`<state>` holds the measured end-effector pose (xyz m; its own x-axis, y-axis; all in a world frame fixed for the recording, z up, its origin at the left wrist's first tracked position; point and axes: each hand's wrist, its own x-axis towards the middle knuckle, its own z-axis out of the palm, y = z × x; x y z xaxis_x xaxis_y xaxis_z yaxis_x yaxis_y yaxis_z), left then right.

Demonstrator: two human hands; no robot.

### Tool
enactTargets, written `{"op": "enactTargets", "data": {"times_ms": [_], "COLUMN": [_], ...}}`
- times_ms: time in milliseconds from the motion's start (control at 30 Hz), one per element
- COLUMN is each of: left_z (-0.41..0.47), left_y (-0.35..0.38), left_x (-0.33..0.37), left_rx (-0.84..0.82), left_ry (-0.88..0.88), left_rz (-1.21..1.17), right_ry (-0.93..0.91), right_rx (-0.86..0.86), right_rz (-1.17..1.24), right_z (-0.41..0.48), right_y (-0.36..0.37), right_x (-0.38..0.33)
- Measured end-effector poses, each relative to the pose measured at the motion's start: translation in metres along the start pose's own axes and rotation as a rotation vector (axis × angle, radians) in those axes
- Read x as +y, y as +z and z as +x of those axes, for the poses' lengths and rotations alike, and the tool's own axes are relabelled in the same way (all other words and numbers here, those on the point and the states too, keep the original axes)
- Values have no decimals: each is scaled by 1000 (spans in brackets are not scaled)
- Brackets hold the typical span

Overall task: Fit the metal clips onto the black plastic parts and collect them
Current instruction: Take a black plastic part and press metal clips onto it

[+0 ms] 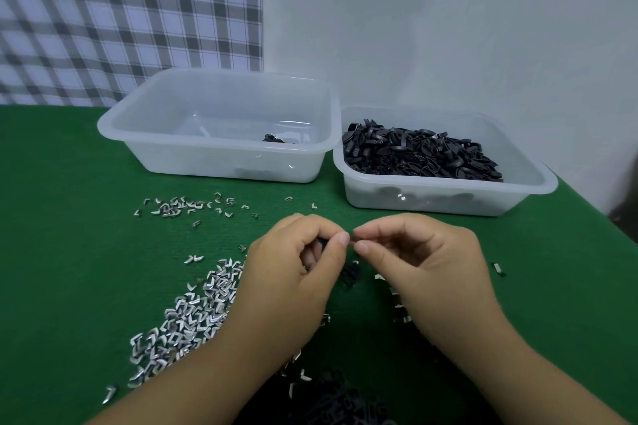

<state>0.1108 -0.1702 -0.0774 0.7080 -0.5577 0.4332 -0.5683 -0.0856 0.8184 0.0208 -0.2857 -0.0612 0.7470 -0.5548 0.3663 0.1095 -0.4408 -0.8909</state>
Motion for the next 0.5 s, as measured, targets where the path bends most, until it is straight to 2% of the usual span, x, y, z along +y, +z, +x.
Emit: {"op": "enactTargets", "data": {"times_ms": [200, 333, 500], "left_z": [0, 0, 3], "left_y": [-2, -1, 1], "left_x": [2, 1, -2], "left_rx": [-48, -58, -1], "left_ry": [-102, -217, -246], "left_rz": [-128, -376, -399], "right_ry": [-265, -293, -359], "right_rx": [44, 123, 165], "right_rz": [-324, -379, -527], "right_z": [0, 2, 2], "right_y": [-2, -6, -9], "right_x": [1, 4, 6]}}
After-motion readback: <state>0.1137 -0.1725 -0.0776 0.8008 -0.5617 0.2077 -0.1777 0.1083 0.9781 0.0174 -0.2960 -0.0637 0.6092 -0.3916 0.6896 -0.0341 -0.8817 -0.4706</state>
